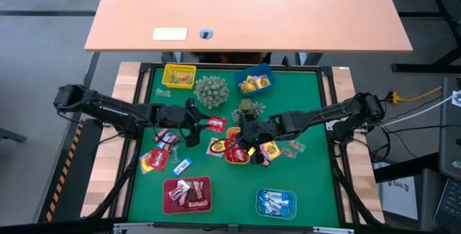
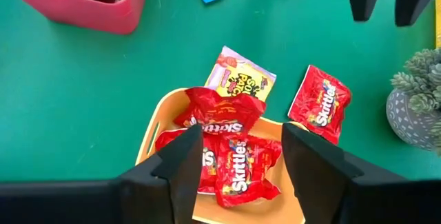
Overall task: Sort candy
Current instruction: Put the red candy into the light orange bin
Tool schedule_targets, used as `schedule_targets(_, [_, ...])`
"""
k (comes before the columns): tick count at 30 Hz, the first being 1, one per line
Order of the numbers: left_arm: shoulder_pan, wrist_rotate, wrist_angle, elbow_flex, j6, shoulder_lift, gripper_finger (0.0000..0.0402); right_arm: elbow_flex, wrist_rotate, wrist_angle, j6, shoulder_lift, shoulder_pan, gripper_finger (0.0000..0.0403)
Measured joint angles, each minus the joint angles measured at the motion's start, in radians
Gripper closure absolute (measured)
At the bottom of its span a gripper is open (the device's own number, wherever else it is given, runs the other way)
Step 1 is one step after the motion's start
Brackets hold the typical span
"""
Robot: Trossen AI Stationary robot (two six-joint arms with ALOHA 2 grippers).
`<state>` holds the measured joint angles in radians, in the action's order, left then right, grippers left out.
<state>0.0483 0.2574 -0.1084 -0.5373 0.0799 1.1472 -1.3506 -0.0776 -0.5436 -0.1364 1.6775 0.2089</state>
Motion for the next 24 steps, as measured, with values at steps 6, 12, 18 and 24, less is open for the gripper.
schedule_targets(6, [0.0,0.108,0.002,0.0,0.0,0.079,0.0268,0.0,0.0,-0.008,0.0,0.0,0.0,0.0205])
schedule_targets(12, [-0.005,0.118,0.0,0.0,0.051,0.163,0.0268,0.0,0.0,-0.008,0.0,0.0,0.0,0.0205])
schedule_targets(18, [-0.037,0.119,-0.002,0.0,0.078,0.261,0.0268,0.0,0.002,-0.013,0.0,0.0,0.0,0.0205])
schedule_targets(24, [-0.059,0.112,-0.014,0.0,0.079,0.349,0.0268,0.0,0.018,-0.025,0.0,0.0,0.0,0.0205])
